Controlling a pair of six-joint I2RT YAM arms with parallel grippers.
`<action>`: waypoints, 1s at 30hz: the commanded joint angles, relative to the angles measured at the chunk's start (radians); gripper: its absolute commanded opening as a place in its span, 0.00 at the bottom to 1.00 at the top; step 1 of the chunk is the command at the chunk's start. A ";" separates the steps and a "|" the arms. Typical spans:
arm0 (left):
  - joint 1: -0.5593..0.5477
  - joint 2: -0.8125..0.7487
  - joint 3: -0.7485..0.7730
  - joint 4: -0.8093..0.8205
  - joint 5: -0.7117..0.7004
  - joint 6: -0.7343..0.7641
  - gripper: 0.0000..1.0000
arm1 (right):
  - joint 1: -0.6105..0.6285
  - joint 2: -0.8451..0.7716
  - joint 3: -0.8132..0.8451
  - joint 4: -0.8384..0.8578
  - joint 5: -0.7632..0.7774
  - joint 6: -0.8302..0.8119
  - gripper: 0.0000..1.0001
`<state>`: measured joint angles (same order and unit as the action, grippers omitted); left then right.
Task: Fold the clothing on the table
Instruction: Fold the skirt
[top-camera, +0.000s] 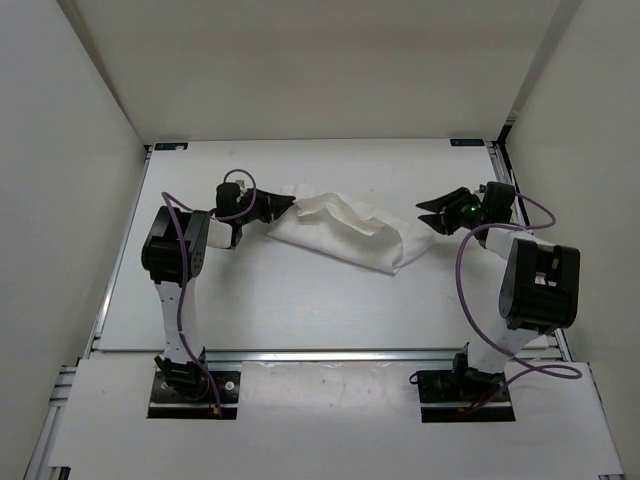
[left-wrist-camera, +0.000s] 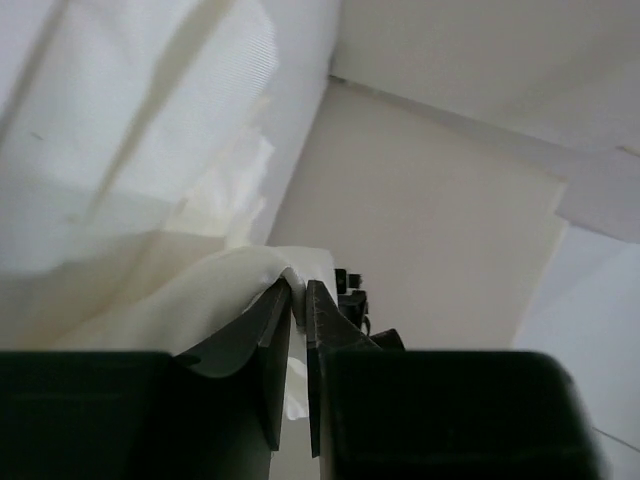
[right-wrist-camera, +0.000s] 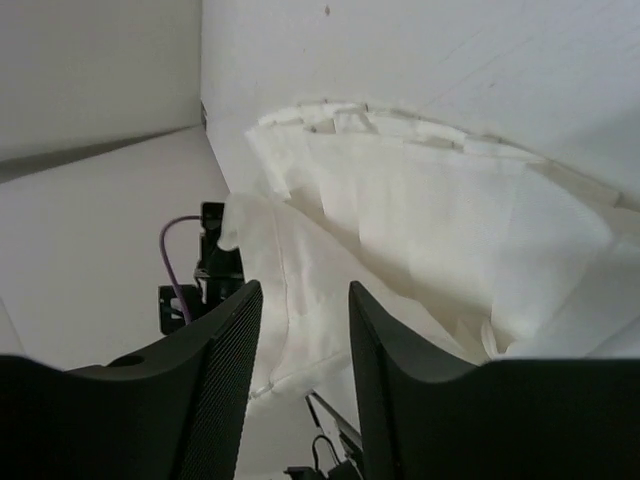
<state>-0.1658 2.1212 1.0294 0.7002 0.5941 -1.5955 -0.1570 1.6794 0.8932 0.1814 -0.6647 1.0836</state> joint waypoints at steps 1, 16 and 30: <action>0.031 -0.093 0.005 0.206 0.004 -0.104 0.23 | 0.065 -0.095 0.074 -0.084 0.017 -0.126 0.45; 0.077 -0.258 -0.106 -0.018 0.024 0.163 0.20 | 0.369 -0.152 0.239 -0.580 0.117 -0.514 0.13; 0.035 -0.194 -0.101 0.008 0.001 0.138 0.04 | 0.392 0.006 0.416 -0.816 0.079 -0.686 0.43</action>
<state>-0.1398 1.9995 0.9600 0.6895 0.5991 -1.4815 0.2104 1.6279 1.2251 -0.5041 -0.5770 0.5018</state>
